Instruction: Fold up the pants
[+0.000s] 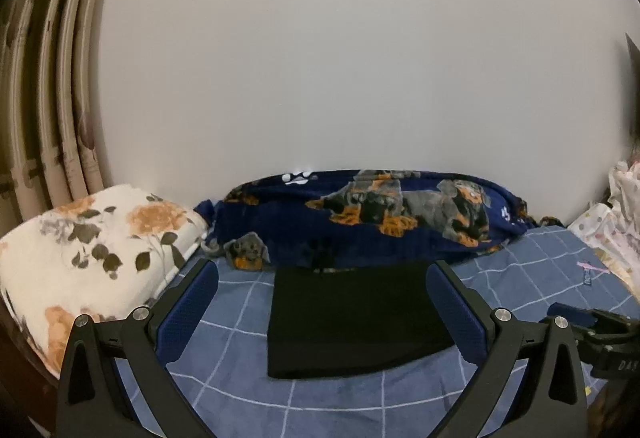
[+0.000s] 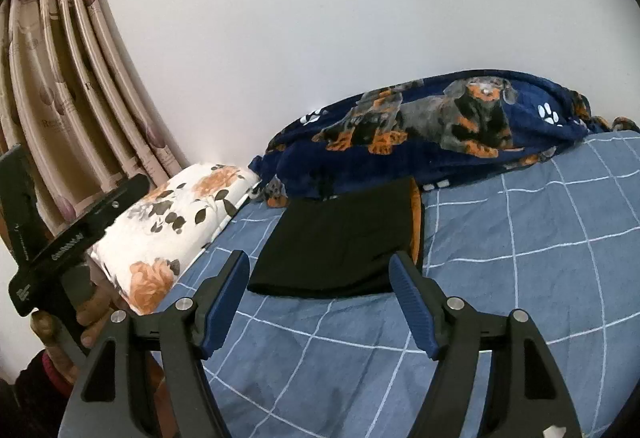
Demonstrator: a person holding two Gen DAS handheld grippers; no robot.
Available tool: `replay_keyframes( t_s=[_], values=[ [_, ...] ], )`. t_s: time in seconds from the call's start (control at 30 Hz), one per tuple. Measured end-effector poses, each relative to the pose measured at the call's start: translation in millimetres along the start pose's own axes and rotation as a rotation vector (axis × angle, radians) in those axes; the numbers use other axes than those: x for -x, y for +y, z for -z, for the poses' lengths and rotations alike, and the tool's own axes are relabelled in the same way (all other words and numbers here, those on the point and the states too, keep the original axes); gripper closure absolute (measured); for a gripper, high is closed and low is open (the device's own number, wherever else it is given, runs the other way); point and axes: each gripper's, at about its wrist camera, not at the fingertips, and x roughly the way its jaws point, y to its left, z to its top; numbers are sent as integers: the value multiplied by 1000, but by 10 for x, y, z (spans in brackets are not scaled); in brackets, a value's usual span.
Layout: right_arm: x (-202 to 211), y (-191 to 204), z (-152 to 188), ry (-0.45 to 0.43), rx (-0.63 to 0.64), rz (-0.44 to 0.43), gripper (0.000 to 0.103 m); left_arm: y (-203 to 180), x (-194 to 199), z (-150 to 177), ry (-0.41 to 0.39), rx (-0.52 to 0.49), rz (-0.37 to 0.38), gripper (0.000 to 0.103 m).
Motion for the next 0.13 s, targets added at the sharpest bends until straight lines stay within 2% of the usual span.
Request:
replay_keyframes(
  t_s=[0.13],
  values=[
    [32, 82, 29, -3, 9, -1, 33, -34, 11, 51, 16, -6, 3, 0]
  ],
)
